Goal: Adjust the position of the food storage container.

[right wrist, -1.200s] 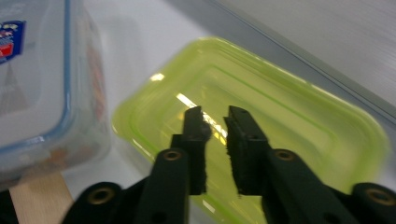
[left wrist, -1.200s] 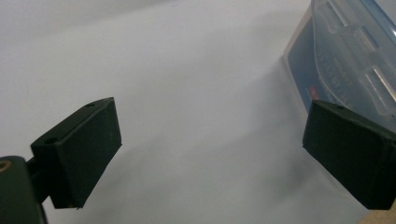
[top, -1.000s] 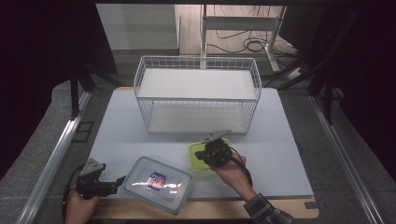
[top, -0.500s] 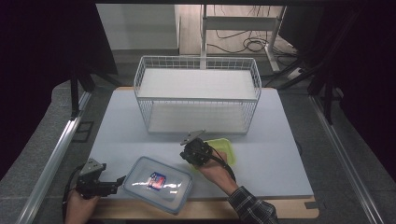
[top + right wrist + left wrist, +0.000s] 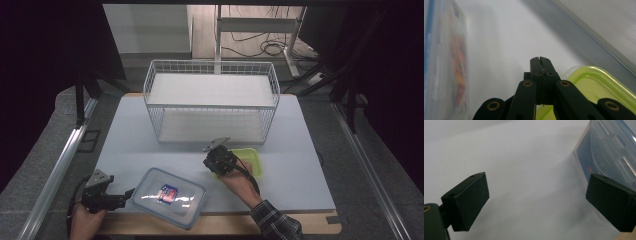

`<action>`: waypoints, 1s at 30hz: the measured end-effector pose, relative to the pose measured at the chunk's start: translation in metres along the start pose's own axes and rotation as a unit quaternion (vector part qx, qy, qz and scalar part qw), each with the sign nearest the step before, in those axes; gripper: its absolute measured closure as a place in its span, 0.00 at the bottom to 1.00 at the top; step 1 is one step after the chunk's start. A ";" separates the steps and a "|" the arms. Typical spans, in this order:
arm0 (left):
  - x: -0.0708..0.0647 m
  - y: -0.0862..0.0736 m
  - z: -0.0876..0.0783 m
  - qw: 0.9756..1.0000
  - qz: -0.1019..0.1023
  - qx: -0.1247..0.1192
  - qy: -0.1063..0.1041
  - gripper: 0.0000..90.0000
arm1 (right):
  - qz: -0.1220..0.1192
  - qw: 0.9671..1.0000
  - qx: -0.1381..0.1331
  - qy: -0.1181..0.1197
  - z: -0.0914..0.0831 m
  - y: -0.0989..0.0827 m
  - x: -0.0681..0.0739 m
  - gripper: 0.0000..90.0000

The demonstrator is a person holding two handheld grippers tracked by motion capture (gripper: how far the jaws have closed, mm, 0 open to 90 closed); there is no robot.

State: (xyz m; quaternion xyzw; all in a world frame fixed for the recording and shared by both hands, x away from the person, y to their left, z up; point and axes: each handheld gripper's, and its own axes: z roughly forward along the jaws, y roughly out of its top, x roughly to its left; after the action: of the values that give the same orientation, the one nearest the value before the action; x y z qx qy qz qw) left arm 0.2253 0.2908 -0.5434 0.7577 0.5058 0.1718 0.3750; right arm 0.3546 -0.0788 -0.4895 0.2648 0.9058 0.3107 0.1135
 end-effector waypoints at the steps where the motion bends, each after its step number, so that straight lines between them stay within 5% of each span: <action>1: 0.000 0.000 0.000 1.000 0.001 0.002 0.000 0.06 | 0.006 1.000 0.002 -0.002 -0.002 -0.003 -0.003 1.00; 18: -0.002 0.000 0.002 1.000 -0.010 0.013 -0.005 0.06 | 0.055 0.998 0.007 -0.042 -0.034 -0.049 -0.045 0.99; 30: -0.004 0.003 0.001 0.999 -0.026 0.025 -0.004 0.10 | 0.100 0.992 0.002 -0.071 -0.065 -0.082 -0.073 0.99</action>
State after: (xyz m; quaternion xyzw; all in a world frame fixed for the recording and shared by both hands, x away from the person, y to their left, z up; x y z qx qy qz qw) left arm 0.2261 0.2864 -0.5416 0.7543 0.5278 0.1458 0.3623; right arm 0.3581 -0.2065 -0.4869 0.3759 0.8649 0.2993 0.1448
